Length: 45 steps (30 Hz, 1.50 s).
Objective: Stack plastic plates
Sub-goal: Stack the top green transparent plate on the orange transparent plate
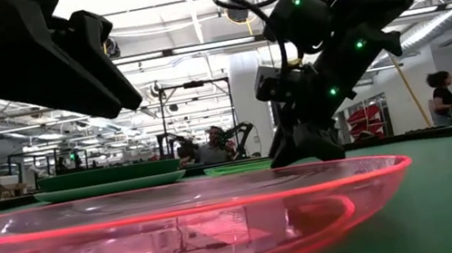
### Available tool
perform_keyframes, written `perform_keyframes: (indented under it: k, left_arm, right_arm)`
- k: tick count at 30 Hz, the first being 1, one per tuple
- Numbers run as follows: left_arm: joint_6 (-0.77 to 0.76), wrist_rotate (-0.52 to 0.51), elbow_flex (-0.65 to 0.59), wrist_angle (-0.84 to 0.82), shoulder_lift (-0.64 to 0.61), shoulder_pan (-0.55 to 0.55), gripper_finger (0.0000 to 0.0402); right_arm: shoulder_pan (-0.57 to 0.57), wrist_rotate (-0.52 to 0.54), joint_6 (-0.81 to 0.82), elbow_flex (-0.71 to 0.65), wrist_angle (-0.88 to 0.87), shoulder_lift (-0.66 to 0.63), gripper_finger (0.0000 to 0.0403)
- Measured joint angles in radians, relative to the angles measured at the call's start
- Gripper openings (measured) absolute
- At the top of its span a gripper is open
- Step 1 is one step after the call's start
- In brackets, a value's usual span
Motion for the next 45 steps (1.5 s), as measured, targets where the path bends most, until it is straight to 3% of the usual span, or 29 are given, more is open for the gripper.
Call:
perform_keyframes:
  k: [9, 20, 38, 41, 45]
  left_arm:
    - [-0.021, 0.0, 0.0, -0.005, 0.0, -0.001, 0.0165]
    - [0.005, -0.007, 0.0, -0.008, 0.0, 0.0, 0.0166]
    - [0.199, -0.247, 0.008, 0.001, 0.0, 0.027, 0.0166]
    - [0.226, -0.264, 0.03, -0.002, 0.0, 0.027, 0.0179]
    - [0.282, -0.272, 0.076, -0.001, 0.0, 0.027, 0.023]
  right_arm:
    - [-0.038, -0.1, -0.045, 0.0, -0.001, 0.0, 0.0007]
    - [0.013, -0.097, -0.064, 0.004, -0.042, -0.058, 0.0003]
    - [0.243, -0.1, 0.063, 0.008, -0.223, -0.329, 0.0001]
    - [0.277, -0.124, 0.108, 0.008, -0.246, -0.361, 0.0001]
    - [0.311, -0.145, 0.154, 0.008, -0.266, -0.377, 0.0]
